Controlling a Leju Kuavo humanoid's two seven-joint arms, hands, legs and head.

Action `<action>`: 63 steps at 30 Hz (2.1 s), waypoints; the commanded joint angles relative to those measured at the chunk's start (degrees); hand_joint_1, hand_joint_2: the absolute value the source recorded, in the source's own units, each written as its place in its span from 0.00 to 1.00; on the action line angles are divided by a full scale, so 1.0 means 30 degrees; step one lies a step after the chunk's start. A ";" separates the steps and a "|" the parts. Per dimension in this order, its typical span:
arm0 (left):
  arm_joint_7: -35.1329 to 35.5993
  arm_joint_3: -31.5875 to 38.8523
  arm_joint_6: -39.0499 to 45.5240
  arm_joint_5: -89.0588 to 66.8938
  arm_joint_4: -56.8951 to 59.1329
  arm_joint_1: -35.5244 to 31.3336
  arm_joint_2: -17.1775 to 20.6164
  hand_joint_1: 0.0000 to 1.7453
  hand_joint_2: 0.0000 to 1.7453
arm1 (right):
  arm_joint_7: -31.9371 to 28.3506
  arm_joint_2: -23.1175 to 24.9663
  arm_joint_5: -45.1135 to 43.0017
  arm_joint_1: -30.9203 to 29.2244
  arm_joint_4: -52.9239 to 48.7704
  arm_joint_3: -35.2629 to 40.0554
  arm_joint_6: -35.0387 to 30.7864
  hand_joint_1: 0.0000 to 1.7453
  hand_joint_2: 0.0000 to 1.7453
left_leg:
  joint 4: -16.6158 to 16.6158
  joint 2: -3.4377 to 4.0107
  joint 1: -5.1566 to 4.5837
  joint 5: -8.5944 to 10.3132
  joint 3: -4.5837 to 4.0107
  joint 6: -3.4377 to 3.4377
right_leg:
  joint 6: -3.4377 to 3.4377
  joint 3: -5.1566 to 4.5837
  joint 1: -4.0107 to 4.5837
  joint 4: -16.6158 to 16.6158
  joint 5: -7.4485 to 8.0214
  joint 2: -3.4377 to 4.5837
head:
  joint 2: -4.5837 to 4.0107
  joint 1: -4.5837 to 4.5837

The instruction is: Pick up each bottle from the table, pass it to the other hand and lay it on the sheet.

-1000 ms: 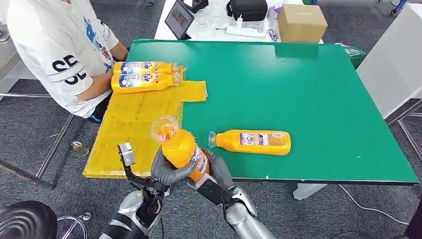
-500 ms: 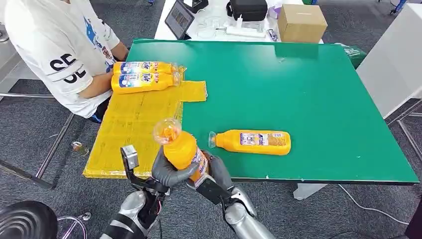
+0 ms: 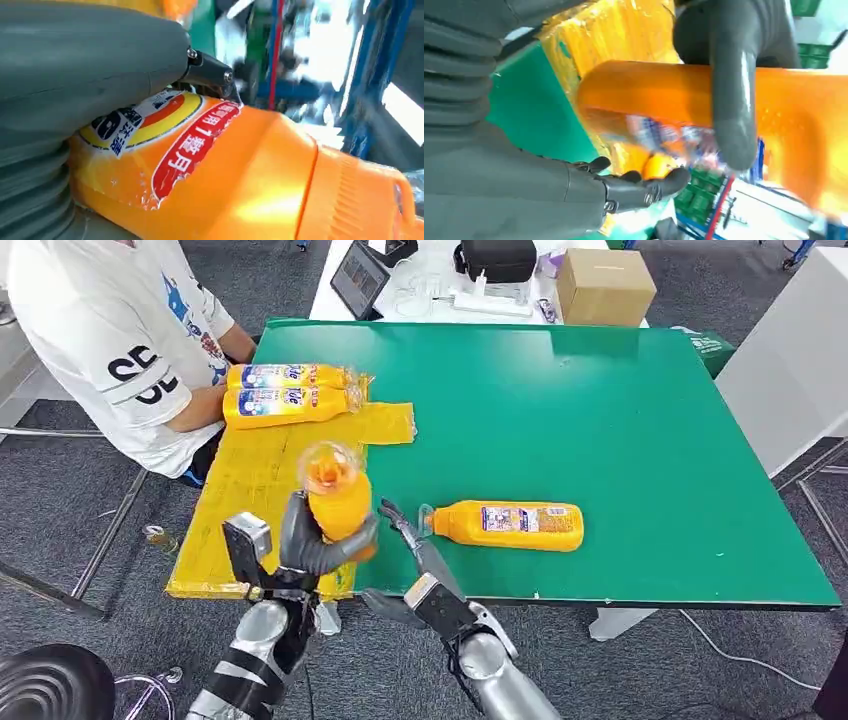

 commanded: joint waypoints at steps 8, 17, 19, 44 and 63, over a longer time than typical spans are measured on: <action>-0.2102 0.3596 0.9290 -0.6786 0.3145 -0.3735 0.1221 1.00 1.00 | -0.0284 -0.0692 0.0061 0.0439 -0.4597 -0.0738 -0.3085 0.00 0.00 | -0.0001 0.0005 0.0008 -0.0007 0.0038 0.0012 | -0.0053 0.0043 0.0021 0.0005 -0.0013 -0.0020 | 0.0000 0.0000; -0.0533 0.7319 1.1504 -1.7672 0.6918 -0.5251 0.1235 1.00 1.00 | -0.0314 -0.0379 -0.2601 0.1499 -0.9742 -0.1933 -0.9171 0.00 0.00 | 0.0009 0.0005 0.0005 -0.0017 0.0045 0.0019 | -0.0057 0.0051 0.0019 0.0014 -0.0027 -0.0029 | 0.0000 0.0007; 0.0660 0.8130 1.1504 -2.1587 0.7788 -0.5574 0.1259 1.00 1.00 | -0.0314 -0.0139 -0.3244 0.1752 -1.0572 -0.2365 -0.9989 0.00 0.00 | 0.0006 0.0019 0.0005 -0.0024 0.0053 0.0022 | -0.0055 0.0055 0.0019 0.0006 -0.0019 0.0005 | 0.0000 -0.0007; 0.2394 0.4597 0.6651 -2.3955 1.5079 -0.6422 0.3390 1.00 1.00 | -0.0314 0.0450 -0.4431 0.1428 -0.6949 -0.4212 -0.7931 0.00 0.00 | -0.0018 0.0065 0.0011 -0.0011 0.0065 0.0012 | -0.0040 0.0056 0.0024 -0.0019 -0.0002 0.0026 | 0.0000 0.0000; 0.2072 0.4511 0.3685 -2.2226 1.4915 -0.6064 0.3018 0.00 0.00 | 0.0023 0.0767 -0.4680 0.1197 -0.5849 -0.4549 -0.6870 0.00 0.00 | -0.0022 0.0043 0.0009 -0.0010 0.0143 0.0021 | -0.0049 0.0154 0.0024 -0.0025 0.0003 0.0028 | 0.0000 0.0000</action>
